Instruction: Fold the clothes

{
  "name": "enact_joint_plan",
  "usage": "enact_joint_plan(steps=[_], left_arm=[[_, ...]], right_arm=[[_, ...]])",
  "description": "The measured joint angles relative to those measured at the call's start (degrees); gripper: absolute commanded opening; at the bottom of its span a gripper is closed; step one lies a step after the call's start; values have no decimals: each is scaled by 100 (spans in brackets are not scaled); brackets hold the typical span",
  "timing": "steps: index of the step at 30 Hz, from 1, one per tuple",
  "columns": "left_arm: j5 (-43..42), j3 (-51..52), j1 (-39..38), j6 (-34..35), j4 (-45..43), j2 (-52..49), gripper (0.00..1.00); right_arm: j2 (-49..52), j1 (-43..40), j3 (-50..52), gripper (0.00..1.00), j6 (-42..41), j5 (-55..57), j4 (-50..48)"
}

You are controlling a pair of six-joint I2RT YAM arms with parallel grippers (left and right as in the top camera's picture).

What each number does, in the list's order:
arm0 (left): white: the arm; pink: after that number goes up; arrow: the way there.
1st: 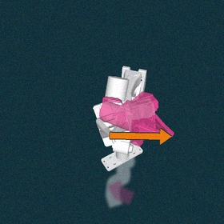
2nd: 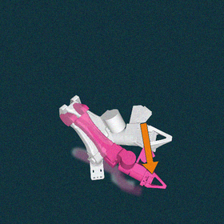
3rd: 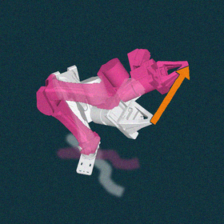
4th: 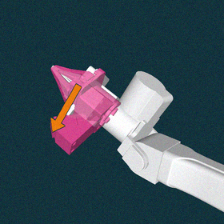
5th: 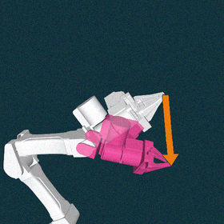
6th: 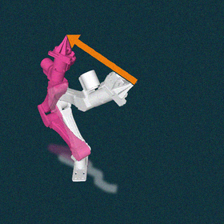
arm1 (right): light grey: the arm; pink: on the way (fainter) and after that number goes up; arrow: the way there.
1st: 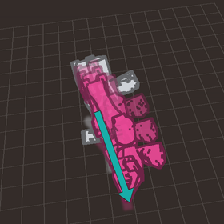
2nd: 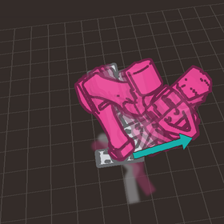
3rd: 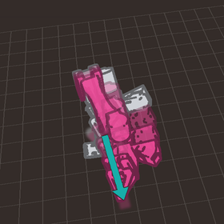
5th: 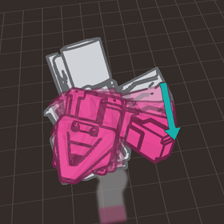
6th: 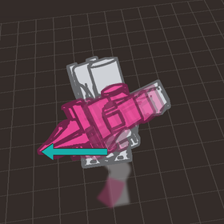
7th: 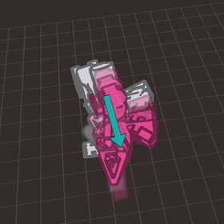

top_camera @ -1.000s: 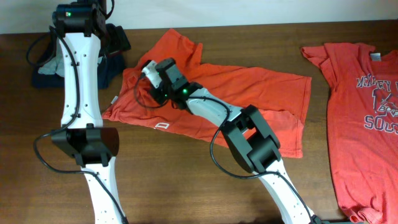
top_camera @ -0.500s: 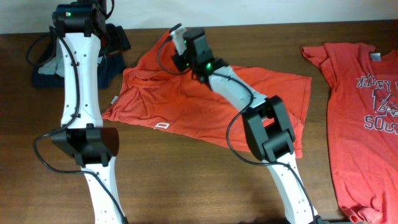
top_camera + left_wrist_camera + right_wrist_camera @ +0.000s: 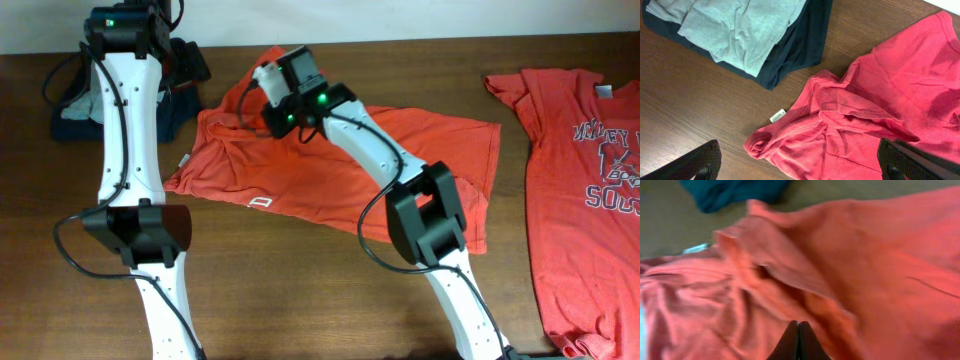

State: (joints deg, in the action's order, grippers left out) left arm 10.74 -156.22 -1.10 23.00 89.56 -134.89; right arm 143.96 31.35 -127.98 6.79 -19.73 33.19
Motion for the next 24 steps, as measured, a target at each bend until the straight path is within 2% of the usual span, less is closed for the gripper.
enact_joint_plan(steps=[10, 24], left_arm=[[-2, 0, 0, 0, 0, 0, 99], [-2, 0, 0, 0, 0, 0, 99]], right_arm=[[52, 400, 17, 4, -17, -133, -142], [719, 481, 39, 4, -87, -160, -503]])
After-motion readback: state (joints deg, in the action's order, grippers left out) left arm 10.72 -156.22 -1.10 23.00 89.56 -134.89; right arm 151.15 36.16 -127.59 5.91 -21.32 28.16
